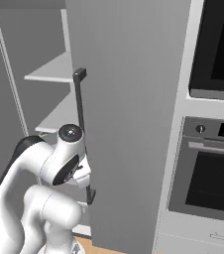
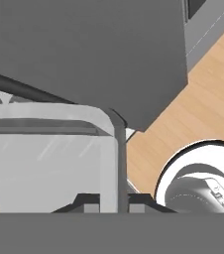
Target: Take the meat container that has the shrimp and place it on the second highest rack of the freezer. Then take the vegetable container that has the corn and potato and place it on the highest rack of the freezer.
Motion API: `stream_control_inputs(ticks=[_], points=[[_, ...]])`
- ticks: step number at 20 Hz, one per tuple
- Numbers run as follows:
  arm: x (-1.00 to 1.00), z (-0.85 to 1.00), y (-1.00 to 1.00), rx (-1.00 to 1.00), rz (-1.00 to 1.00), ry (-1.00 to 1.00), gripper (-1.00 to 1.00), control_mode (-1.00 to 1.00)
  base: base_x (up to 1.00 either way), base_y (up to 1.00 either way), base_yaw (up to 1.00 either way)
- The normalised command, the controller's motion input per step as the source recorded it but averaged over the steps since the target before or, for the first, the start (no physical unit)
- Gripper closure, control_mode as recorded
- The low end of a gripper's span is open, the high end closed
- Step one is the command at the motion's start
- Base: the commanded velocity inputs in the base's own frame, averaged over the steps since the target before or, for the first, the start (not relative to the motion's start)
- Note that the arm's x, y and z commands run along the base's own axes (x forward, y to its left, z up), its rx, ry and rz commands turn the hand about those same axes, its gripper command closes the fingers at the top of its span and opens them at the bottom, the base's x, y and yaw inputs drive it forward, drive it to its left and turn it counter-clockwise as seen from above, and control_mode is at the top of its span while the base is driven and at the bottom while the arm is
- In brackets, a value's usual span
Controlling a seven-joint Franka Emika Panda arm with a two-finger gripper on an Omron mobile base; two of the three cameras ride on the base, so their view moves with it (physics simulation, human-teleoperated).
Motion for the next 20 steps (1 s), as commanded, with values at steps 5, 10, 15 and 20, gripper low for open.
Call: stream_control_inputs(ticks=[5,10,15,20], points=[[0.0,0.0,0.0,0.0,0.0,0.0,1.0,1.0,0.05,0.08,-0.15],[0.0,0.0,0.0,0.0,0.0,0.0,1.0,1.0,0.12,0.6,-0.14],[0.0,0.0,0.0,0.0,0.0,0.0,1.0,1.0,0.19,0.44,-0.12],[0.36,0.0,0.23,-0.02,-0.07,-0.05,1.0,-1.0,0.05,0.04,-0.02]])
